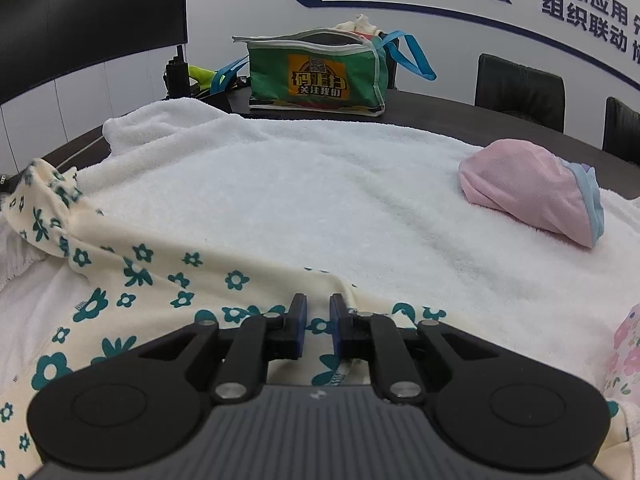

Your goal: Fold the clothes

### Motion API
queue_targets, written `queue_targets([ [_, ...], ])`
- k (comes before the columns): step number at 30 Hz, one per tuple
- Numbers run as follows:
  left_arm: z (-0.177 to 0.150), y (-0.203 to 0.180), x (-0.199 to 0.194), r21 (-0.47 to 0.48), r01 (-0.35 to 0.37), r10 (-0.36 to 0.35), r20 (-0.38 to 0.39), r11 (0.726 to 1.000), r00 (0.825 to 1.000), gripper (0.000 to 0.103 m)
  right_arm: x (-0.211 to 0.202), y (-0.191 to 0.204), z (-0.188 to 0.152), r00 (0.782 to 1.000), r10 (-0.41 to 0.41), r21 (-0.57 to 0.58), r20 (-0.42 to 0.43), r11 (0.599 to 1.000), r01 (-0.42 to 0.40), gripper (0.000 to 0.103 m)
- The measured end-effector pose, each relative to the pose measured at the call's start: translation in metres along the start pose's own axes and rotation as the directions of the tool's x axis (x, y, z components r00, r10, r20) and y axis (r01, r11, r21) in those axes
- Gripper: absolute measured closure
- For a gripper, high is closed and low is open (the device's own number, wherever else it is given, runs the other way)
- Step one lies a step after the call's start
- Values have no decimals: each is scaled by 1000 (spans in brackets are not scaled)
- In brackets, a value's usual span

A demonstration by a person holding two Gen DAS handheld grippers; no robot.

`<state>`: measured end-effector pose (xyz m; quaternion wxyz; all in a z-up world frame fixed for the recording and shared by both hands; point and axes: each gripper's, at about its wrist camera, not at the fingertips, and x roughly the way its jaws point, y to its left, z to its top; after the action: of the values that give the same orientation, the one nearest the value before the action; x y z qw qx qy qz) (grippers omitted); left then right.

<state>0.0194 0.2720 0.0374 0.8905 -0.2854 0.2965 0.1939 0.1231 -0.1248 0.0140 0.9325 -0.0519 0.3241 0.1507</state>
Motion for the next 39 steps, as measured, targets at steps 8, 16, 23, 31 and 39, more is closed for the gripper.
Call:
queue_targets([
  [8, -3, 2, -69, 165, 85, -104, 112, 983, 988, 78, 0, 2, -1, 1000, -7, -7, 6, 1000, 7, 91],
  [16, 42, -50, -3, 240, 89, -97, 23, 967, 995, 41, 0, 2, -1, 1000, -8, -1, 7, 1000, 8, 91],
  [23, 45, -60, 54, 220, 106, -75, -145, 970, 987, 90, 0, -3, -1, 1000, 11, 12, 9, 1000, -11, 91],
  [31, 46, -22, 22, 24, 80, -81, 42, 997, 996, 103, 0, -2, -1, 1000, 9, 1, 10, 1000, -9, 91],
  [39, 52, -58, 59, 174, 232, -203, -170, 957, 964, 69, 0, 0, -2, 1000, 4, -5, 13, 1000, -3, 91],
])
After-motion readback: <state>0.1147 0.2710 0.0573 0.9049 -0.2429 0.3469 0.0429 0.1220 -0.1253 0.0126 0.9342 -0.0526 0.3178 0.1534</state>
